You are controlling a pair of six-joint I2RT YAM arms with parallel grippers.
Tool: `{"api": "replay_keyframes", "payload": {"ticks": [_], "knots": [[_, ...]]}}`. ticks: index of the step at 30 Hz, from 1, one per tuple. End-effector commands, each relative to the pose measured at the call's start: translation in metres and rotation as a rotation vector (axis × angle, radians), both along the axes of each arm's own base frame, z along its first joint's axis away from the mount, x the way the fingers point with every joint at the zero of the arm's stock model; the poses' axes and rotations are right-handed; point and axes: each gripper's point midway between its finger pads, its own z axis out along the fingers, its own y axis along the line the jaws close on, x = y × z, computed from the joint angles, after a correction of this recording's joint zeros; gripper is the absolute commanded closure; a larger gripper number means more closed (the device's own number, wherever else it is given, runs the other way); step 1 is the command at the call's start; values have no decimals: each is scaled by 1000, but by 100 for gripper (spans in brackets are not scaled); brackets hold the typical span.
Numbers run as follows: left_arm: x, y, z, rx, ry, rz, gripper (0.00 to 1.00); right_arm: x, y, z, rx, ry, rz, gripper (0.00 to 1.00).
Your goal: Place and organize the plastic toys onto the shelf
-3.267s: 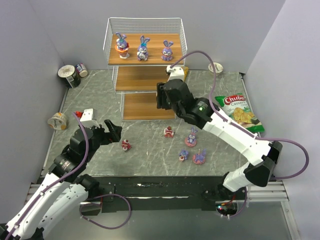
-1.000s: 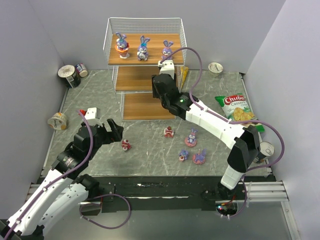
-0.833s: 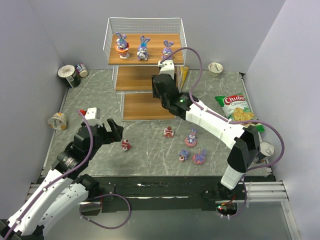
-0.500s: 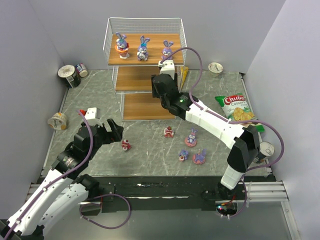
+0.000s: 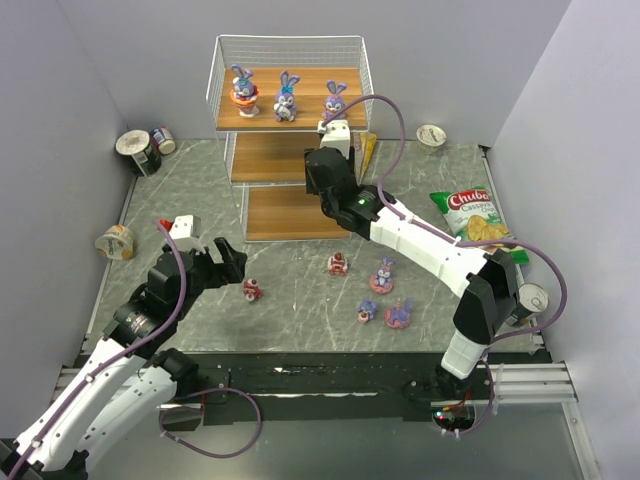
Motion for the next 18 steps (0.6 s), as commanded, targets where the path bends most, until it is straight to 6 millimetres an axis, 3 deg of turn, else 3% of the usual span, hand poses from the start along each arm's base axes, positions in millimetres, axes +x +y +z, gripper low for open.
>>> {"api": "replay_keyframes", "payload": {"ticks": [1, 10, 18], "knots": [[2, -3, 8, -2, -26, -15, 4, 6, -2, -4, 4, -8, -51, 41], [1, -3, 6, -1, -22, -14, 3, 10, -12, -12, -10, -43, -114, 48], [1, -2, 6, 0, -19, -11, 4, 12, -15, -16, -21, -46, -128, 47]]}}
